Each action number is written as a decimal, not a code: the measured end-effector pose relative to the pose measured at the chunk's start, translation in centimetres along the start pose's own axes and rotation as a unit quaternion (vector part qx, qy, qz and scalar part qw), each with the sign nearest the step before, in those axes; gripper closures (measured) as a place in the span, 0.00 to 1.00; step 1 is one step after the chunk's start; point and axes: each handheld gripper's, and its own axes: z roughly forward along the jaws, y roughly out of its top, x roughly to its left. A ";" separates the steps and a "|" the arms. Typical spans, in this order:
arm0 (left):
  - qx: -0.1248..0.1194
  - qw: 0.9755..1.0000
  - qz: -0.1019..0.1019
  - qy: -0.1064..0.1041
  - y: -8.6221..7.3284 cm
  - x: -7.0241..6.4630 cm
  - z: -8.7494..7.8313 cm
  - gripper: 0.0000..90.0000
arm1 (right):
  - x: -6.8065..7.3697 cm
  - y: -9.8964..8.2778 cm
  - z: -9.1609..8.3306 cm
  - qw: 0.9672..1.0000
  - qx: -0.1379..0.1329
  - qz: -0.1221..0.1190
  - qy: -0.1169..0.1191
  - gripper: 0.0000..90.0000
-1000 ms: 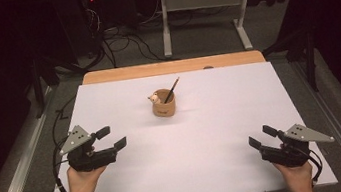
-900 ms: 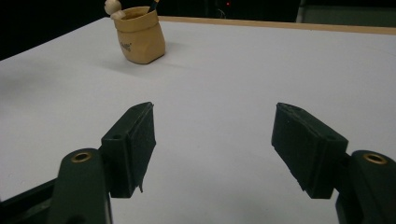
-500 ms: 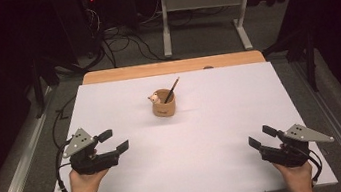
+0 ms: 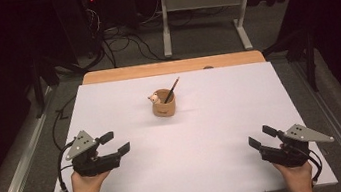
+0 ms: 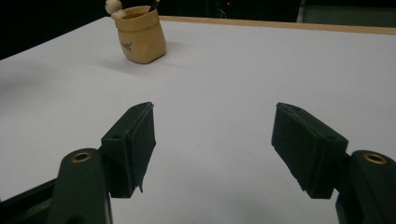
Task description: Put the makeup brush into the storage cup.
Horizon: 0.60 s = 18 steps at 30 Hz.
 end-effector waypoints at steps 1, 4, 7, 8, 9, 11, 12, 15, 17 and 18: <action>-0.001 1.000 -0.001 0.001 0.0 0.0 0.0 0.32 | 0.0 0.0 0.0 1.000 0.000 -0.001 0.001 0.36; -0.002 1.000 -0.002 0.001 -0.2 -0.1 0.0 0.32 | 0.0 0.0 0.0 1.000 0.001 0.001 0.000 0.36; -0.001 1.000 -0.005 0.002 -0.3 0.0 0.1 0.32 | 0.0 0.0 0.0 1.000 0.001 0.001 0.001 0.36; -0.002 1.000 -0.006 0.002 -0.4 0.0 0.1 0.32 | 0.0 0.0 0.0 1.000 0.002 0.001 0.001 0.36; -0.002 1.000 -0.007 0.004 -0.4 -0.1 0.2 0.32 | 0.0 0.0 0.0 1.000 0.001 0.001 -0.001 0.36; -0.004 1.000 -0.006 0.008 -0.5 -0.1 0.2 0.33 | 0.0 0.0 0.0 1.000 0.001 0.001 0.000 0.36; -0.005 1.000 -0.006 0.009 -0.6 -0.1 0.2 0.33 | 0.0 0.0 0.0 1.000 0.002 0.001 0.000 0.36; -0.004 1.000 -0.005 0.011 -0.7 -0.3 0.4 0.33 | 0.0 0.0 0.0 1.000 0.002 0.000 -0.001 0.36; -0.004 1.000 -0.005 0.011 -0.8 -0.3 0.5 0.33 | 0.0 0.0 0.0 1.000 0.002 0.000 -0.001 0.36; -0.003 1.000 -0.005 0.012 -0.9 -0.4 0.5 0.33 | 0.0 0.0 0.0 1.000 0.002 -0.001 0.000 0.36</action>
